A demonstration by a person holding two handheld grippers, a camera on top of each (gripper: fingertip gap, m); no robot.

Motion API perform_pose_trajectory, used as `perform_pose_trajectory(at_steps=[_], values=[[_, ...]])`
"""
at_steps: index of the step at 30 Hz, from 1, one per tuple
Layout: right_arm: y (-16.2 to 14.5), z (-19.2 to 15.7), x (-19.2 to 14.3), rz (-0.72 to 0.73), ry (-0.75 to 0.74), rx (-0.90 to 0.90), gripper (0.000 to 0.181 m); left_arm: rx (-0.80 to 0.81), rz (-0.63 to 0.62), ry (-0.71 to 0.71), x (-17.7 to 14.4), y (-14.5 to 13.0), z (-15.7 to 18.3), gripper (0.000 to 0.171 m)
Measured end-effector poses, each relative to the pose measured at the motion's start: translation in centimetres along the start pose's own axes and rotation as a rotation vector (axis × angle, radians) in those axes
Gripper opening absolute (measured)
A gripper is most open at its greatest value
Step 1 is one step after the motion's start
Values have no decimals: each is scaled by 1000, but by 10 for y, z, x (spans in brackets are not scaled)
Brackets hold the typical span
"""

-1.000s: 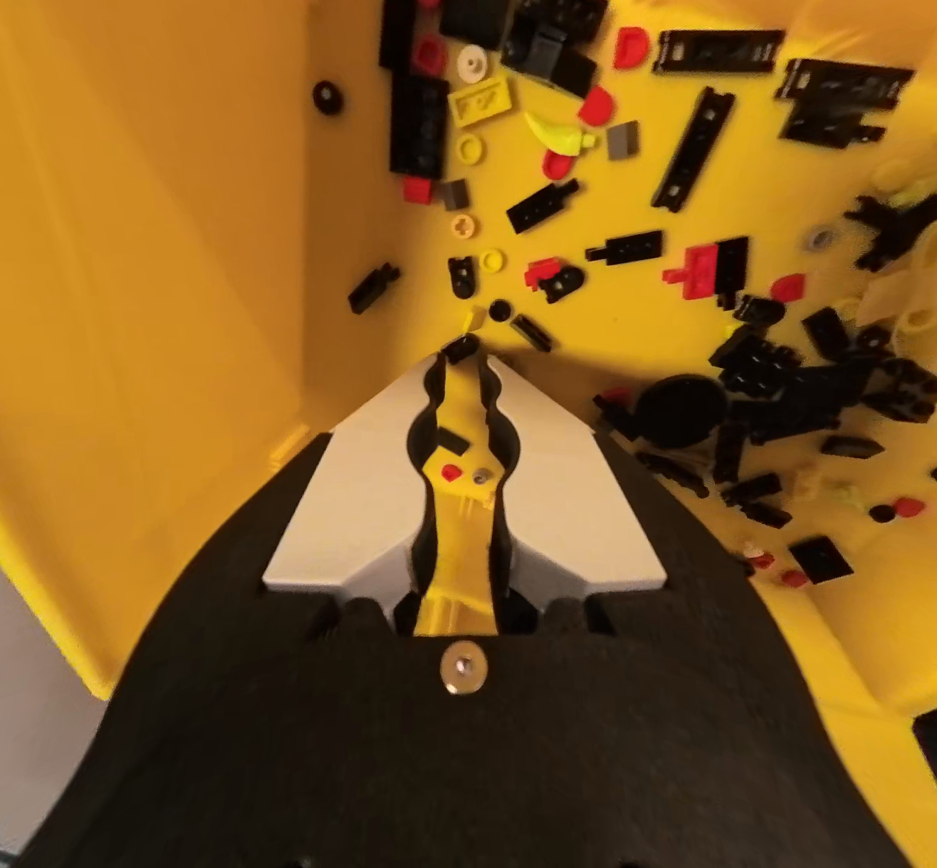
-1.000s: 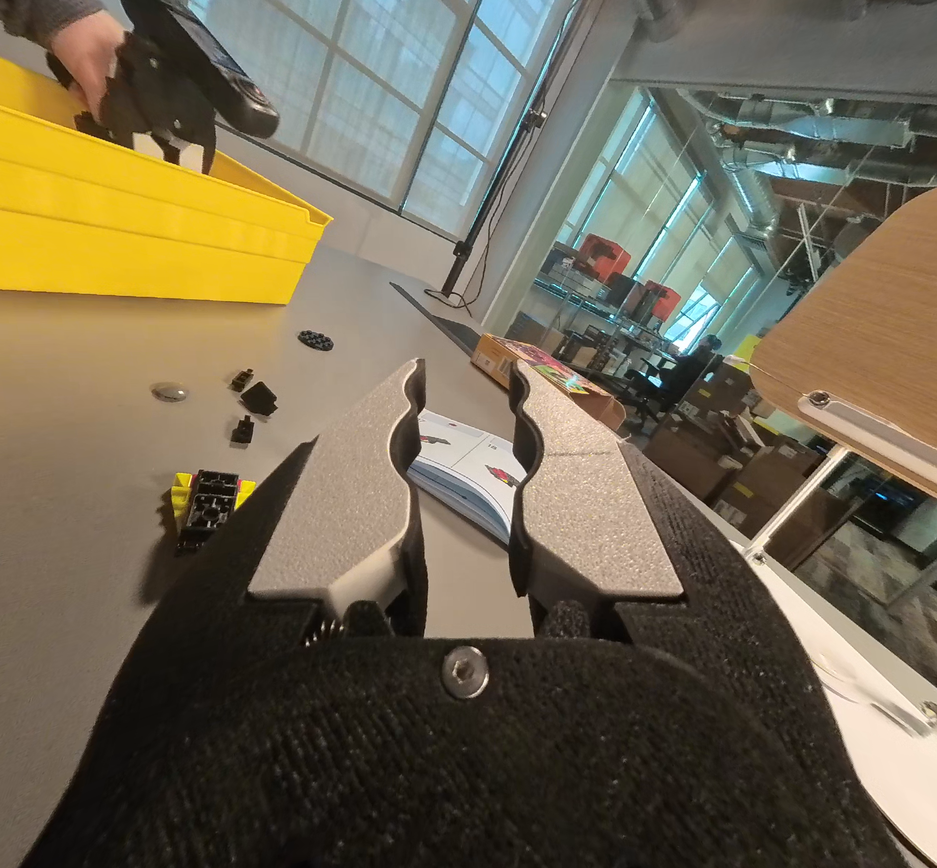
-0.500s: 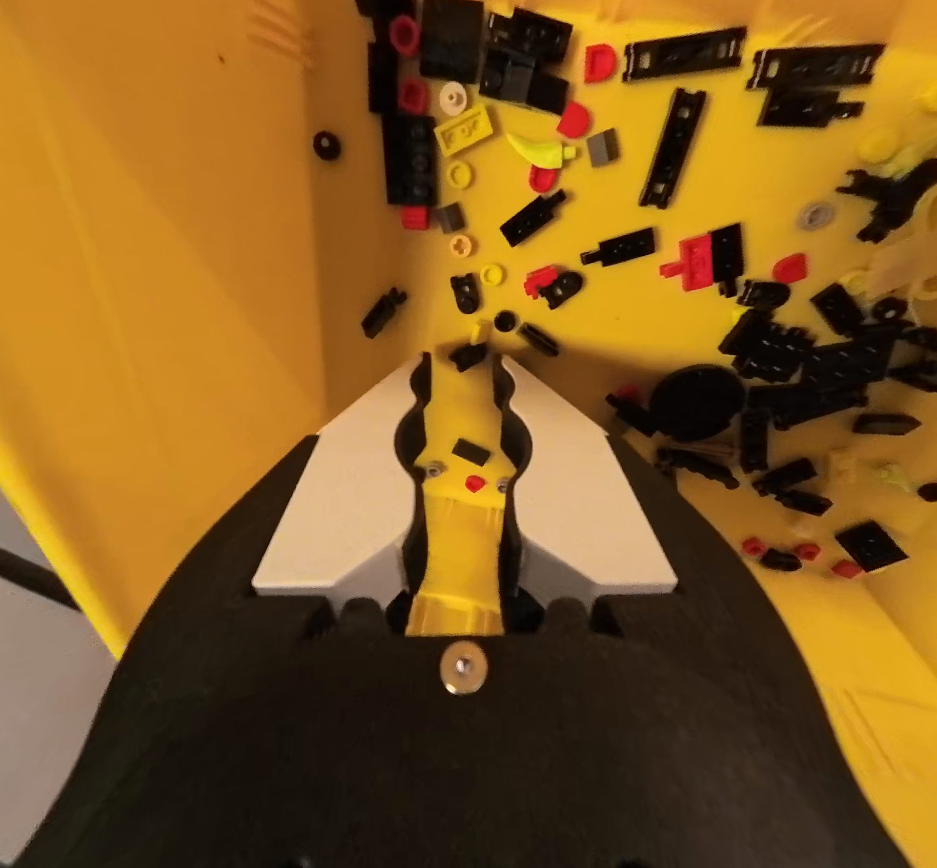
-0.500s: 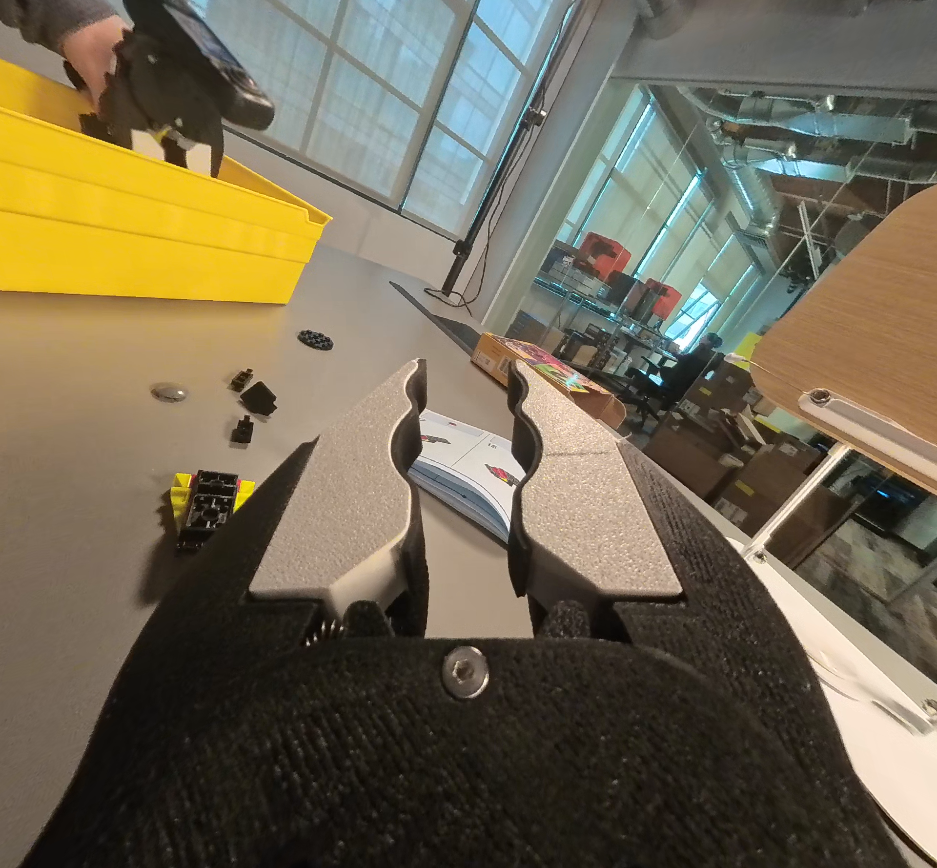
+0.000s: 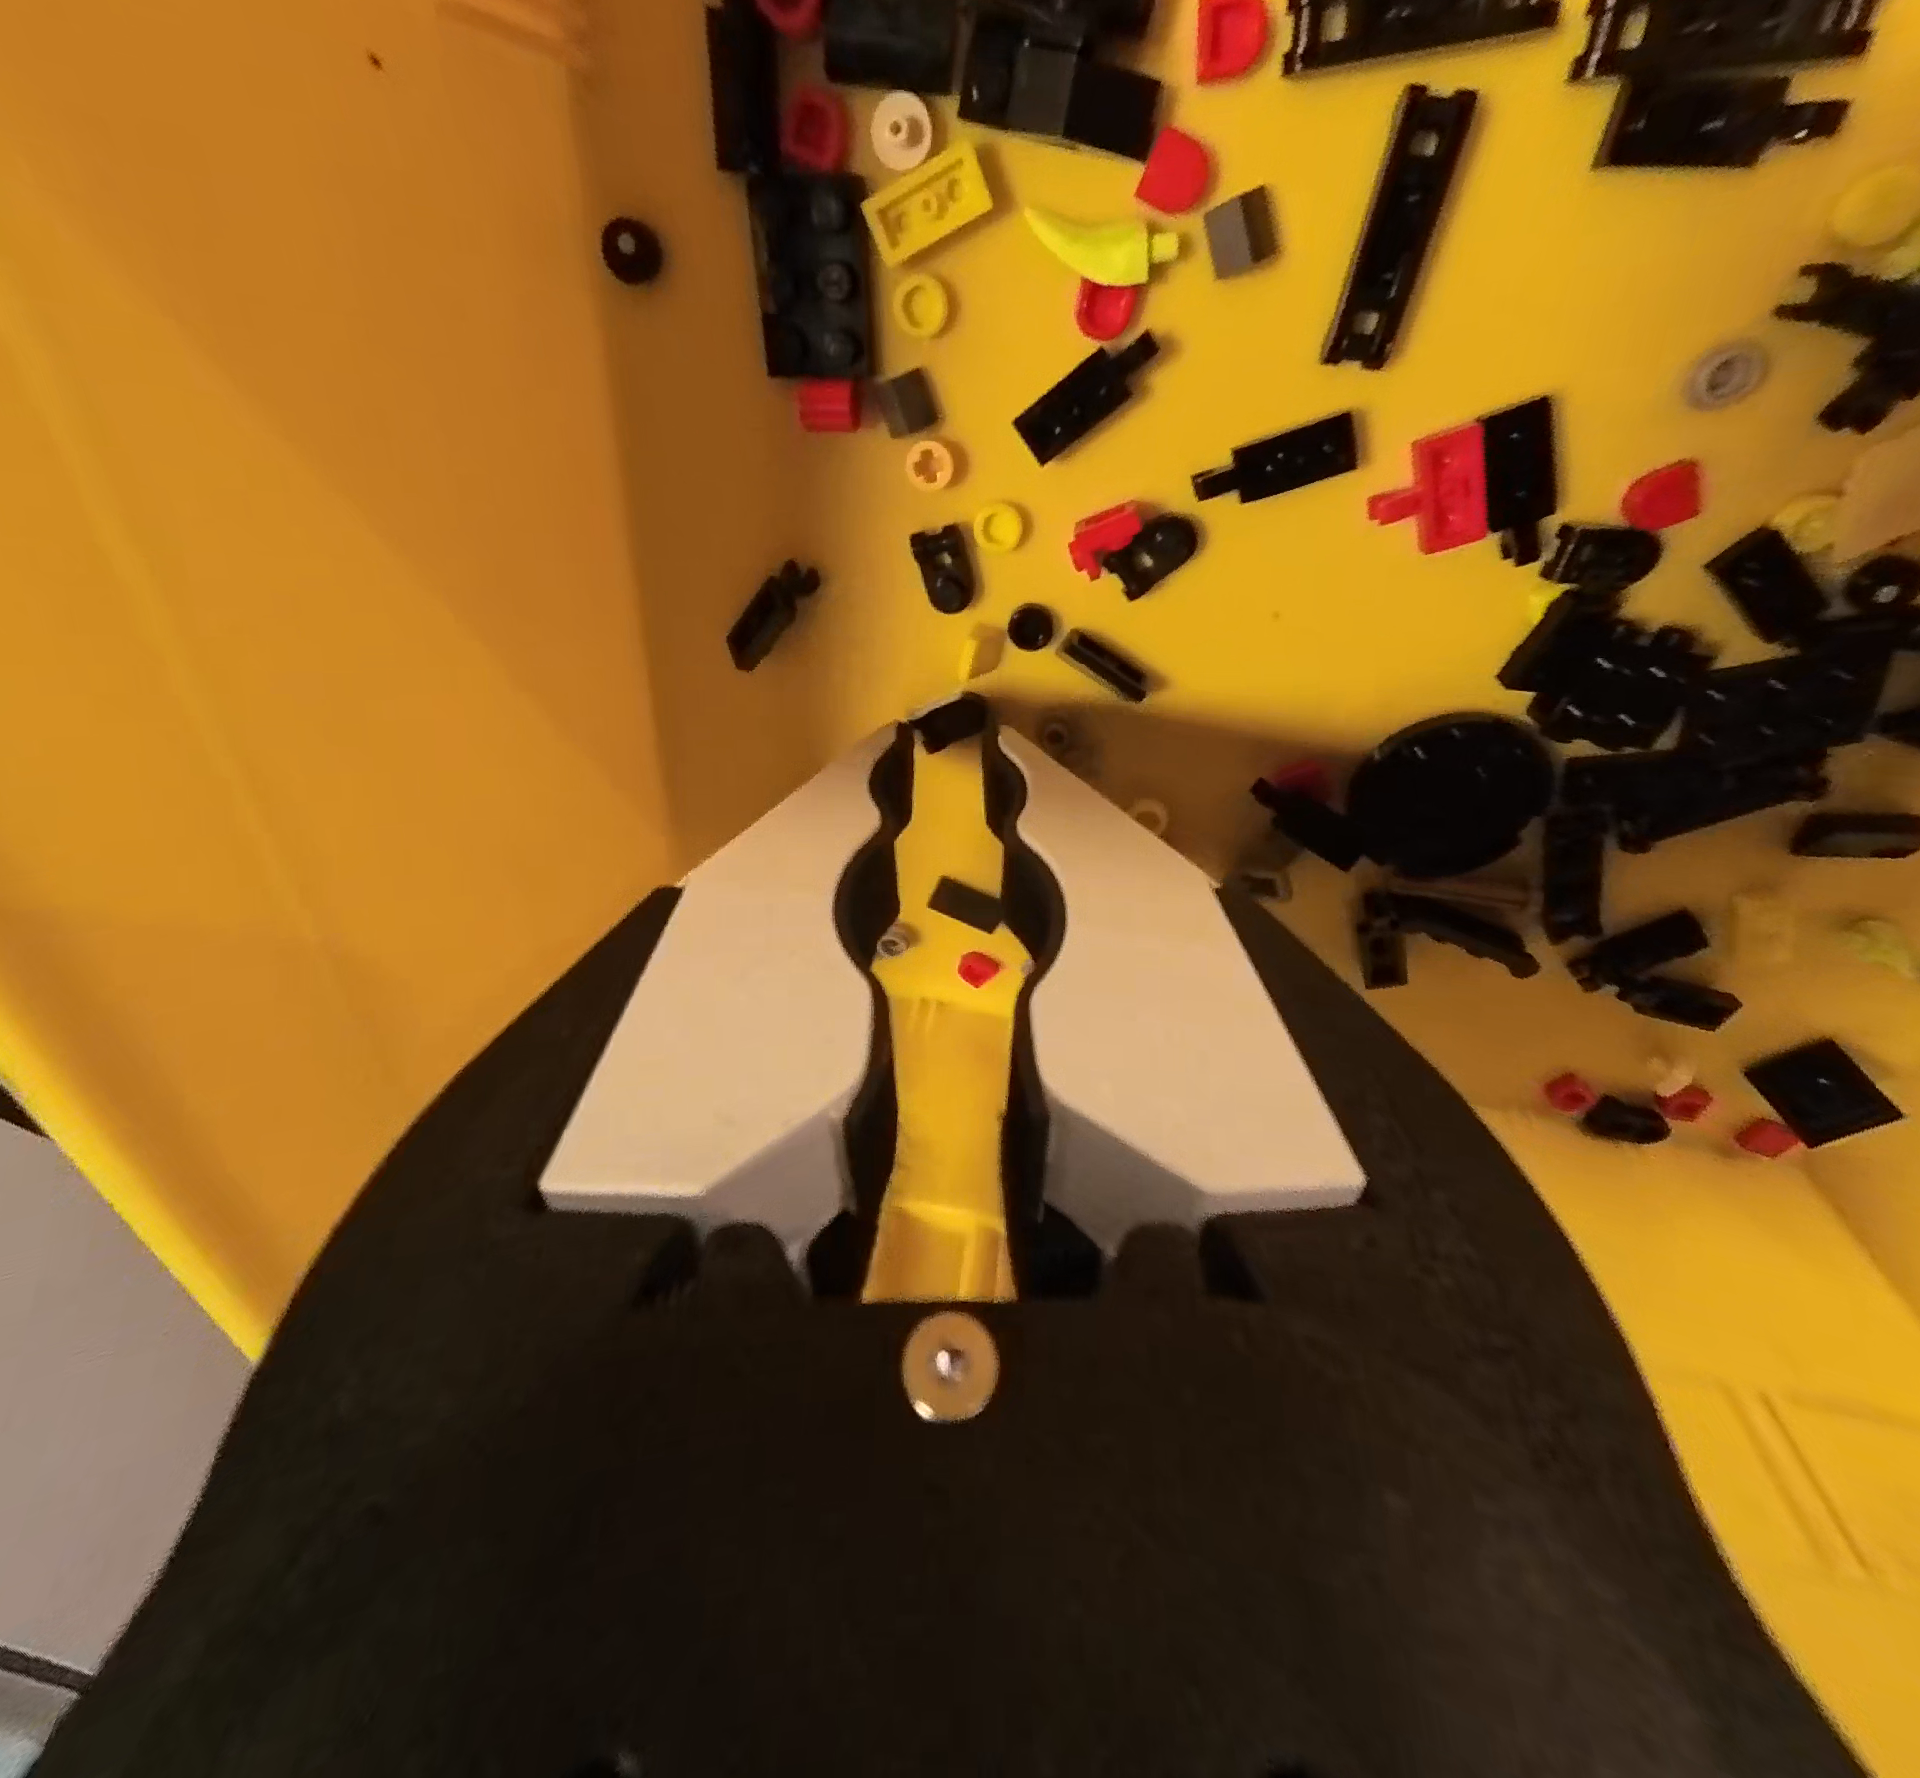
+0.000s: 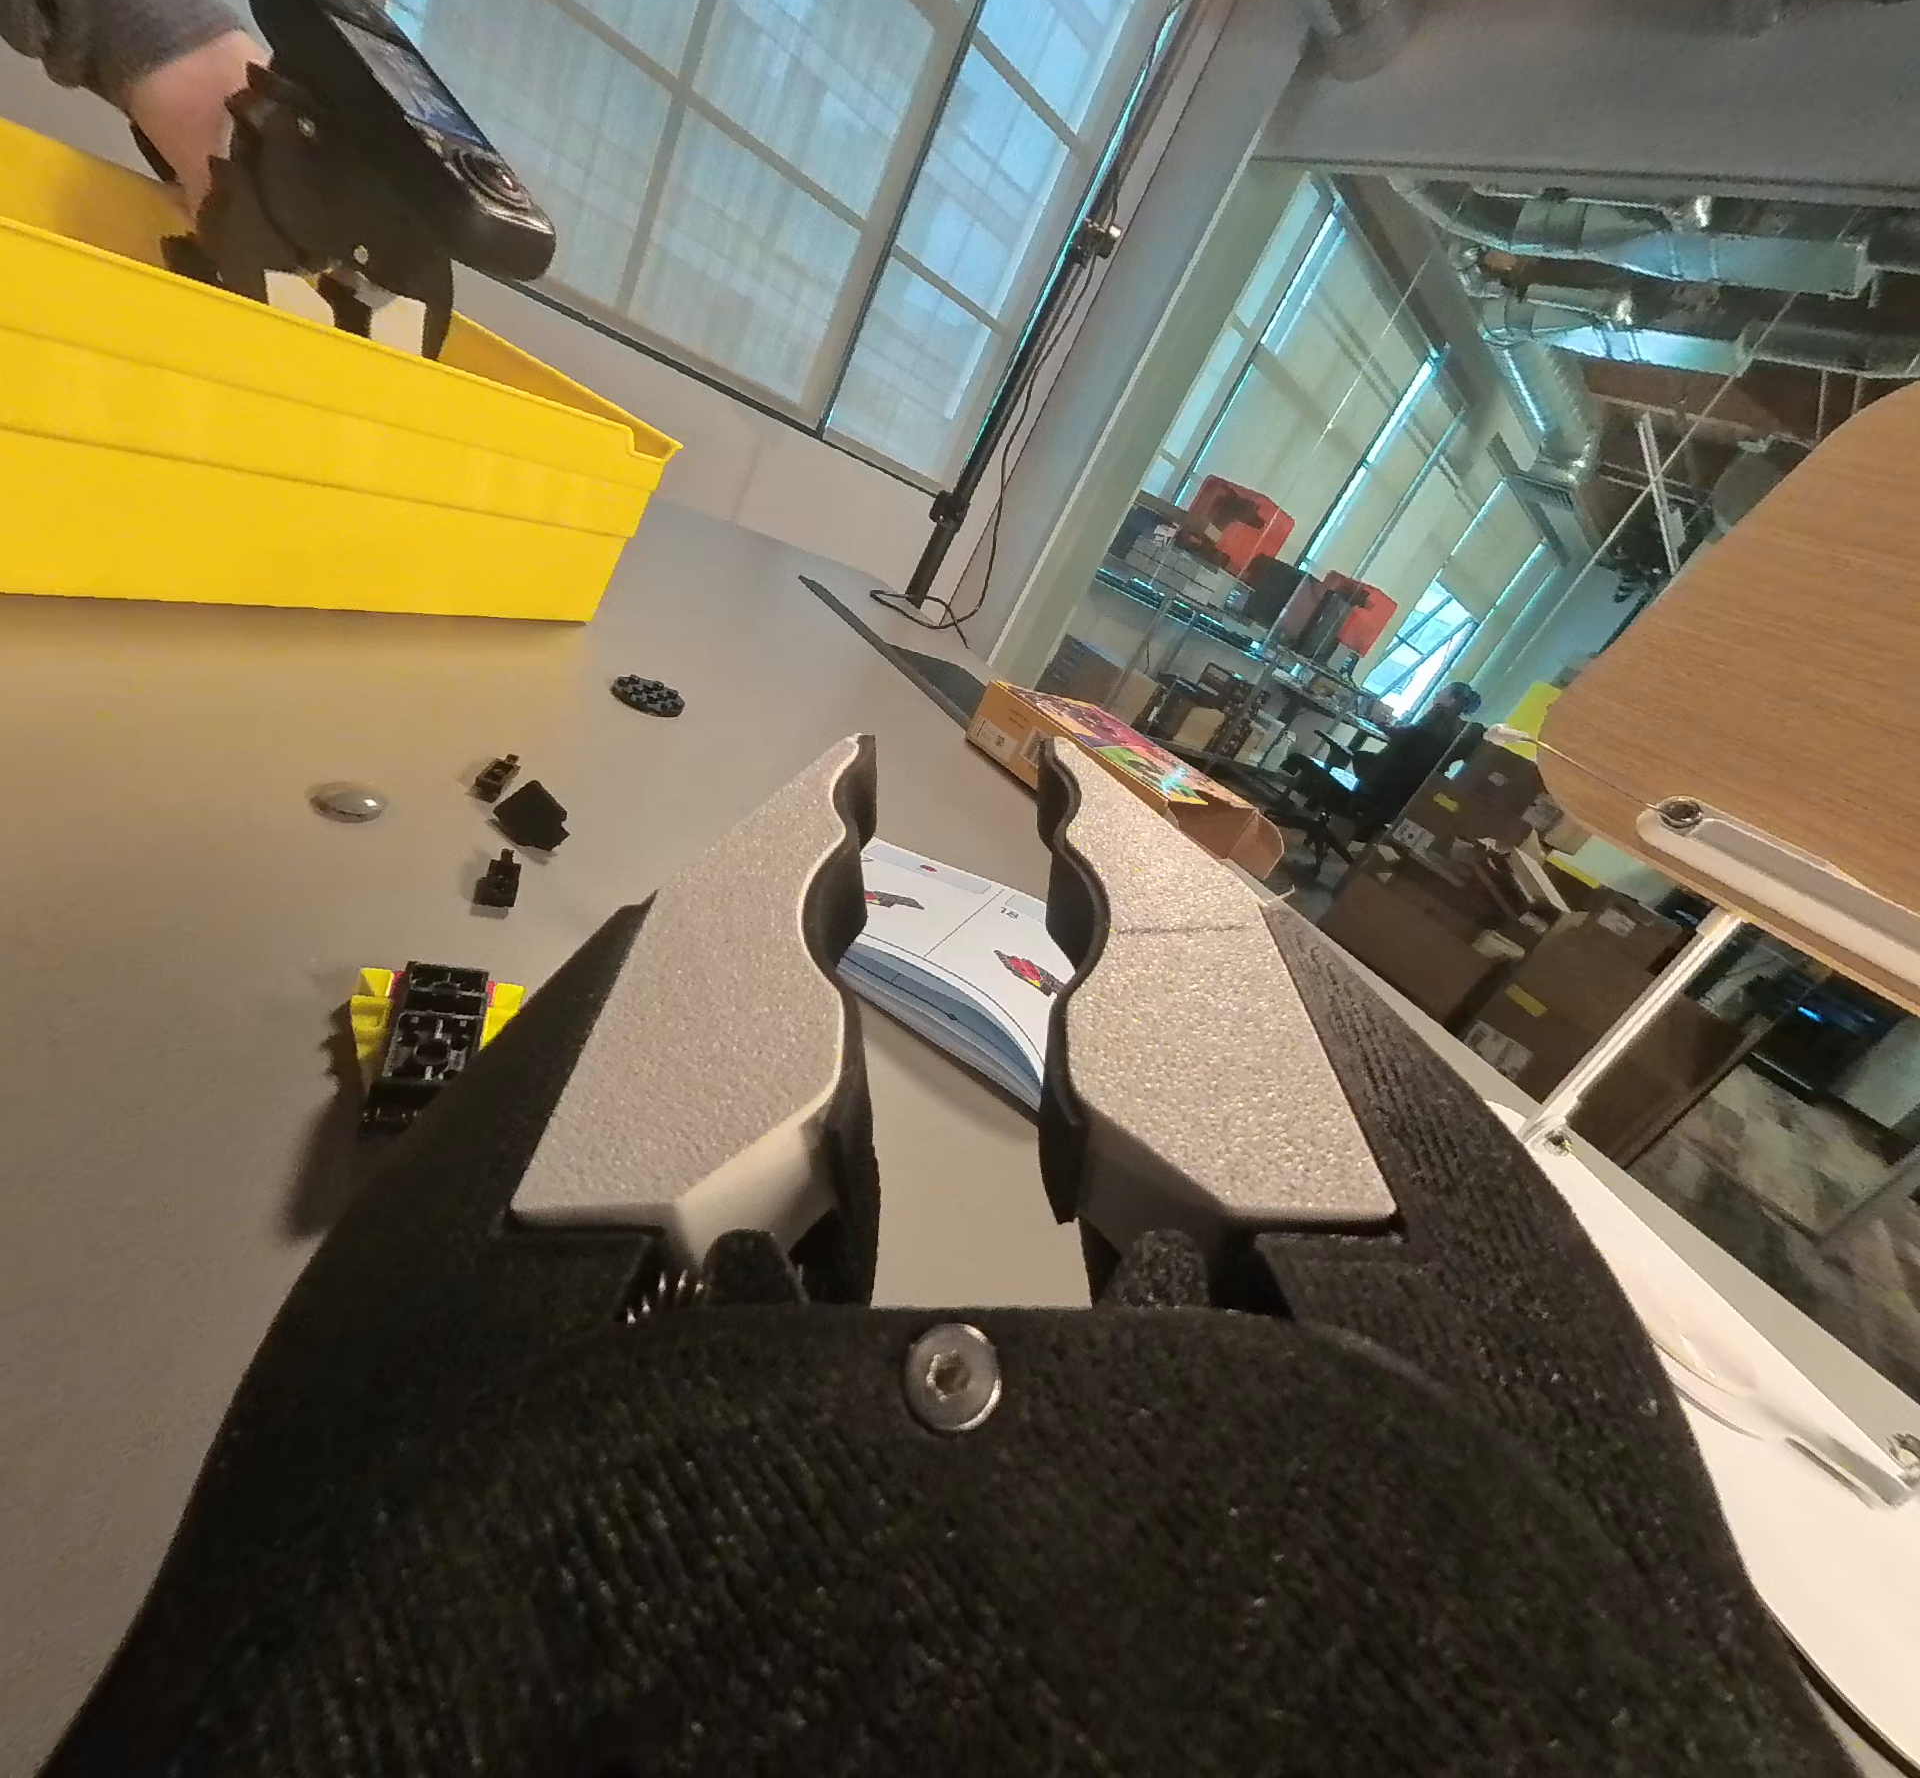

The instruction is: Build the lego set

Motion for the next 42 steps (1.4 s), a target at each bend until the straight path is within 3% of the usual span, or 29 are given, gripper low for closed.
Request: perform_pose_trajectory(at_steps=[1, 2, 4, 8, 15, 20, 25, 32, 38, 42], values=[[0, 0, 0, 0, 0, -1, 29, -4, 2, 7, 0, 0, 0, 12], [0, 0, 0, 0, -2, -1, 29, -8, 9, 23, -1, 0, -1, 1], [0, 1, 0, 3, -9, -1, 29, -24, 59, 52, -7, 4, -1, 1], [2, 2, -1, 11, -29, -3, 29, -59, 256, 89, -44, 25, 8, 1], [1, 7, -3, 17, -54, 19, 28, 141, 498, 32, -115, 92, 88, 0], [-1, 8, -3, -1, -61, 19, 26, 360, 434, -127, -117, 119, 163, 1], [-7, 12, 0, -35, -74, -68, 25, 519, 231, -165, -75, 124, 206, 1], [-43, 18, 18, -133, 40, -333, 25, 653, 87, -47, -37, 123, 216, 10], [-73, 21, 38, -164, 197, -440, 25, 771, 159, 133, -31, 129, 213, 6], [-83, 15, 44, -177, 303, -492, 25, 784, 160, 124, -31, 129, 214, 4]])
Point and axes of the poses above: each gripper's, where its closed fingertips meet, x out along the fingers, y out of its top, z = x × y across the jaws, the point moved 7 cm from there along -x, back along the fingers, and after that the axes turned 13 degrees about -x, right-handed, at the moved point
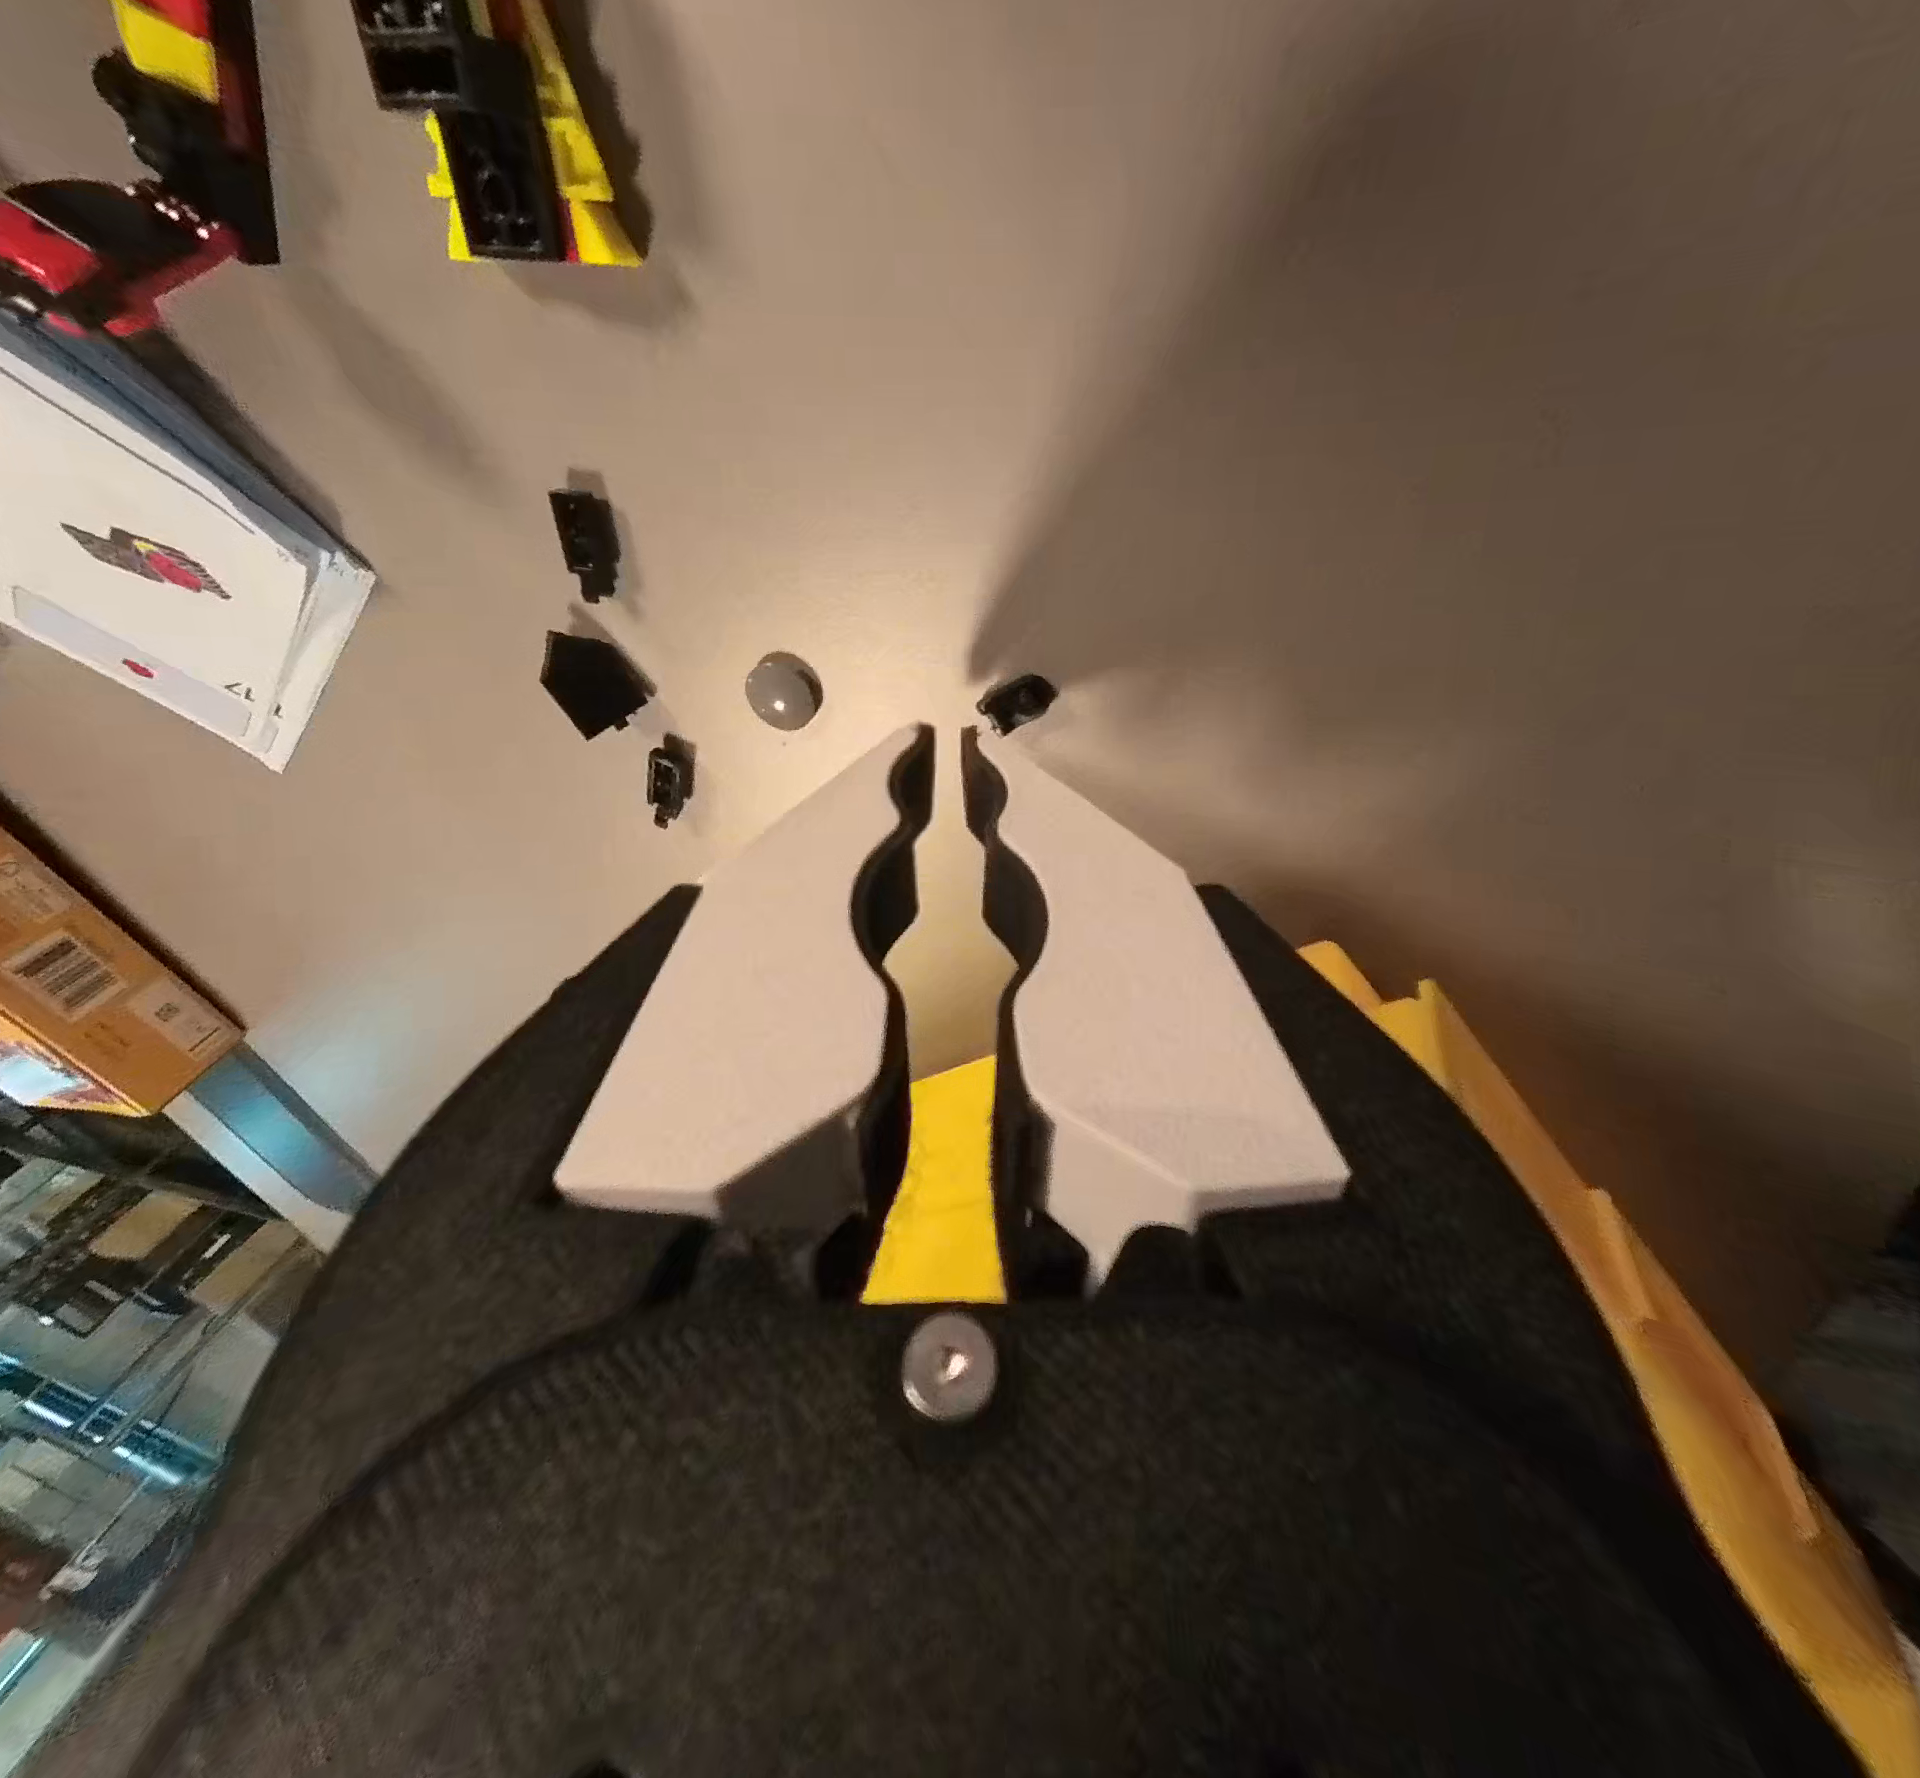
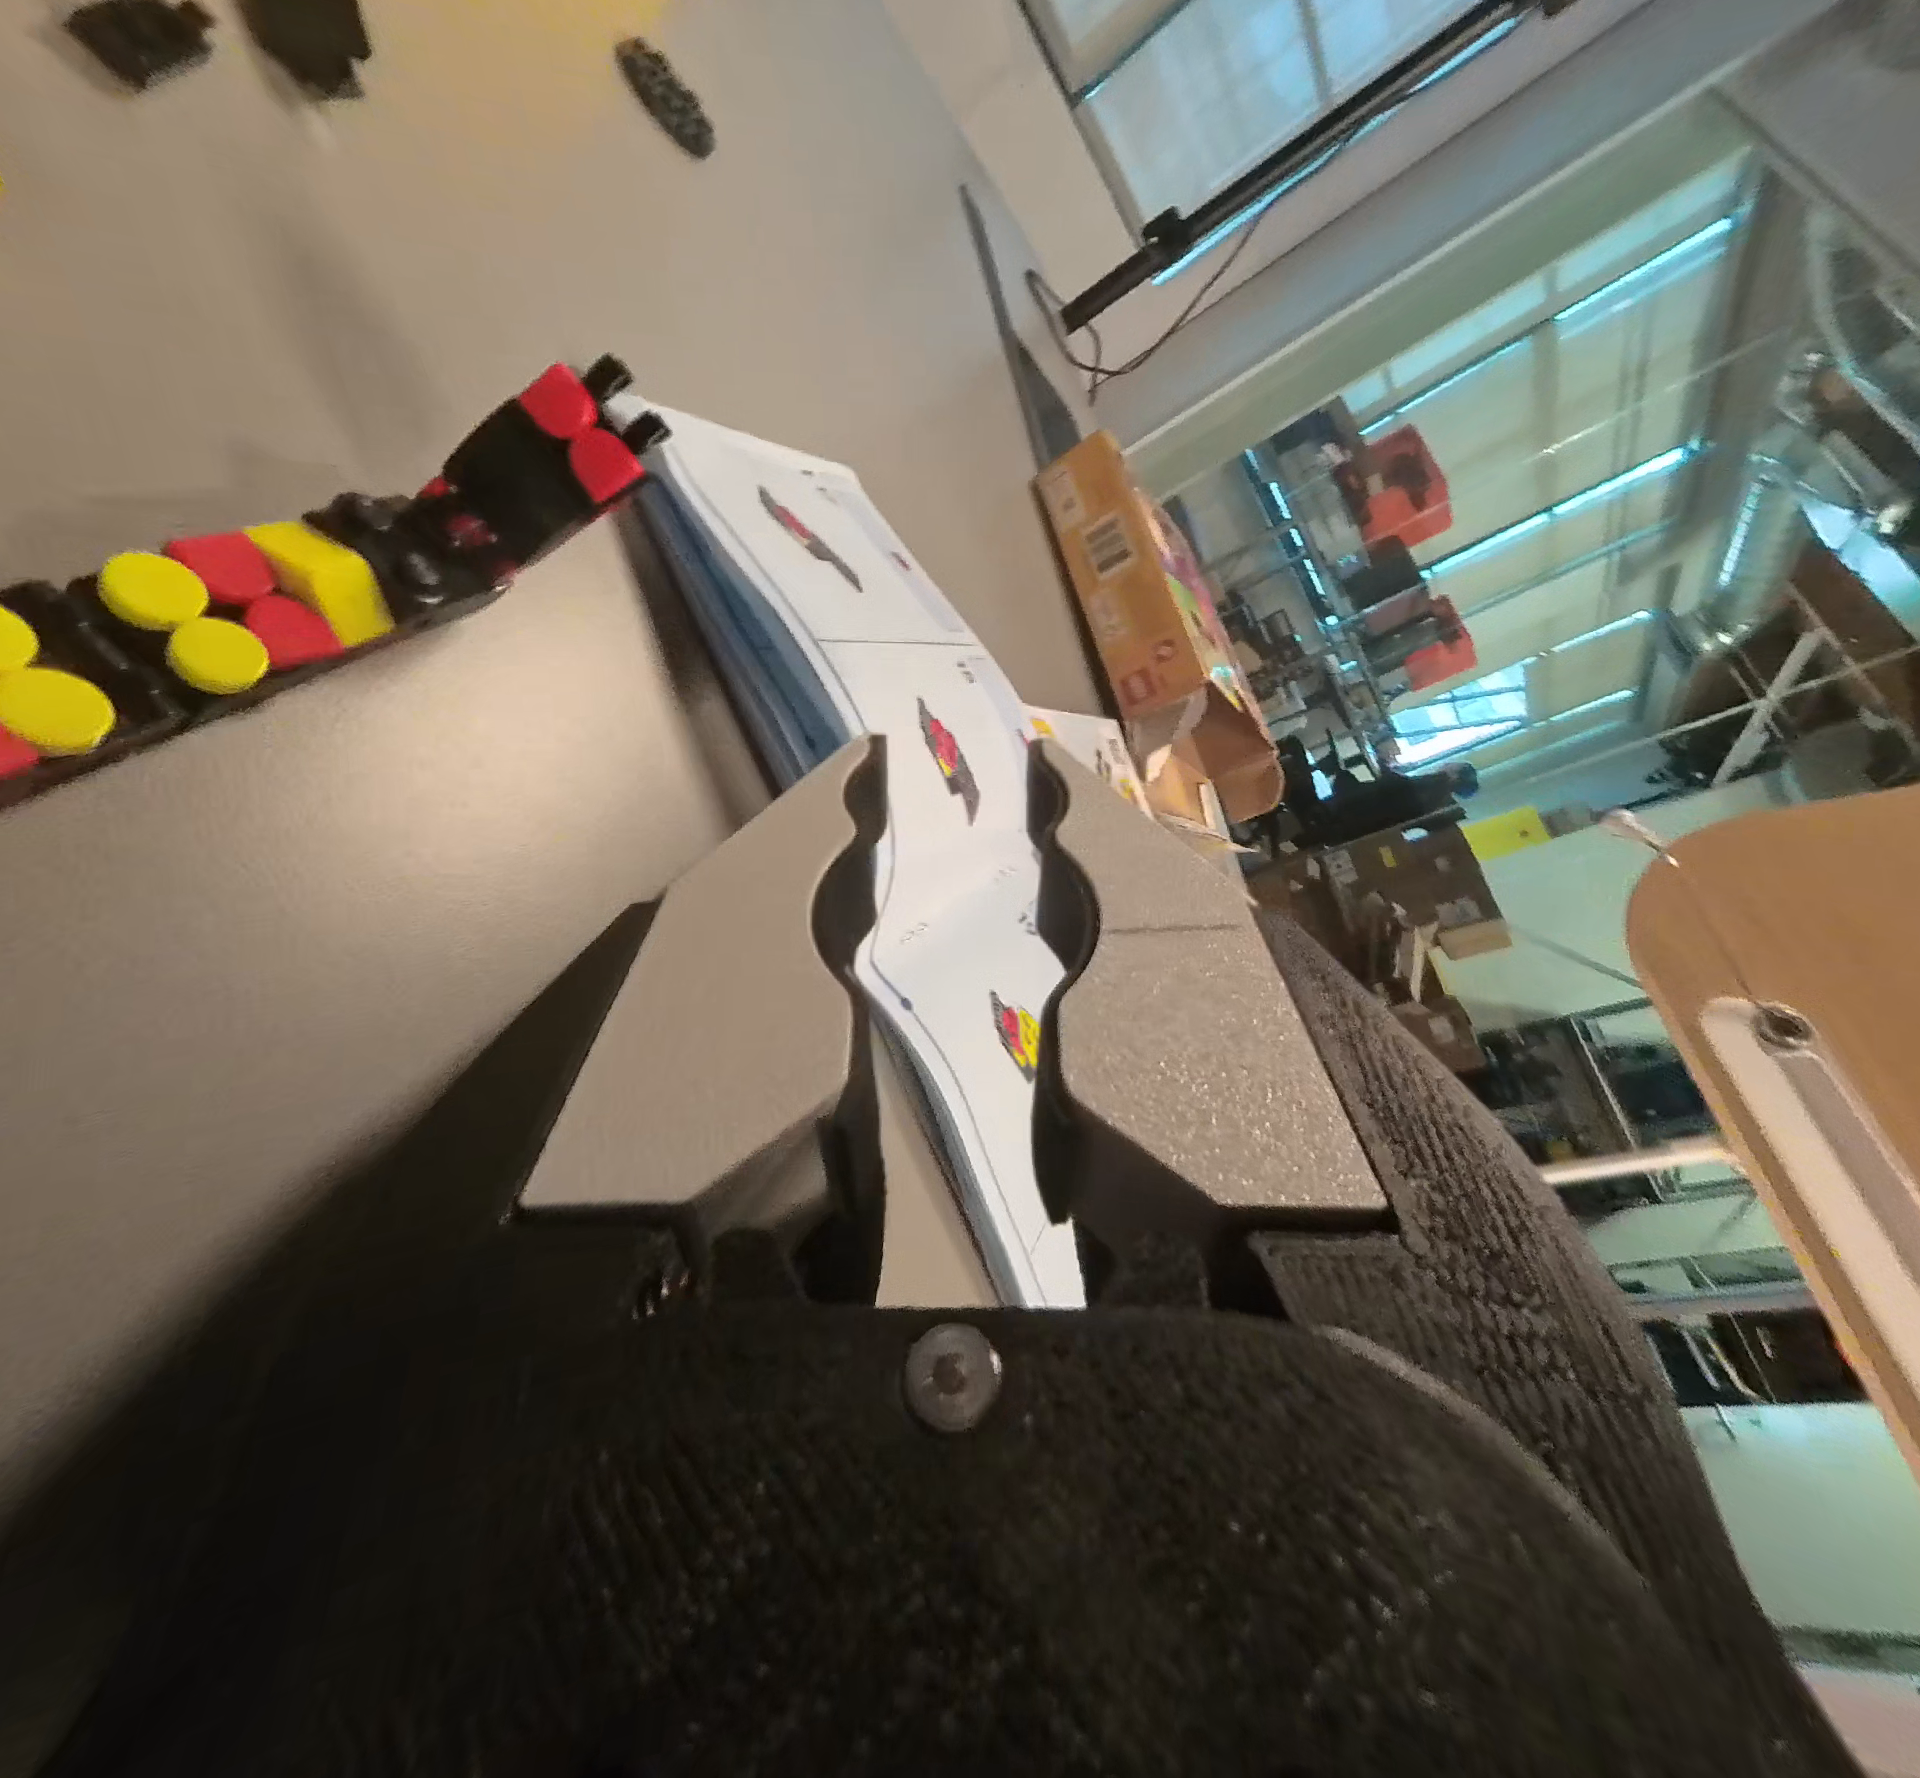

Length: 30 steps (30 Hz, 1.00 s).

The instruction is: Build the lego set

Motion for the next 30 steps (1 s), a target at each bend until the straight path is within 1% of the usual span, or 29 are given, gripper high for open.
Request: perform_pose_trajectory(at_steps=[5, 10, 20, 30], values=[[1, -6, 3, -20, 62, -12, 21, -26, 18, -52, -1, 0, 0, 3], [4, -6, 1, -3, 94, 23, 20, -27, 23, -62, -2, 0, 1, 3], [3, -5, 3, -32, 71, 22, 15, -33, 25, -78, -2, 0, 1, 3], [4, -6, 3, -30, 87, 35, 15, -35, 22, -87, -2, -1, 1, 3]])
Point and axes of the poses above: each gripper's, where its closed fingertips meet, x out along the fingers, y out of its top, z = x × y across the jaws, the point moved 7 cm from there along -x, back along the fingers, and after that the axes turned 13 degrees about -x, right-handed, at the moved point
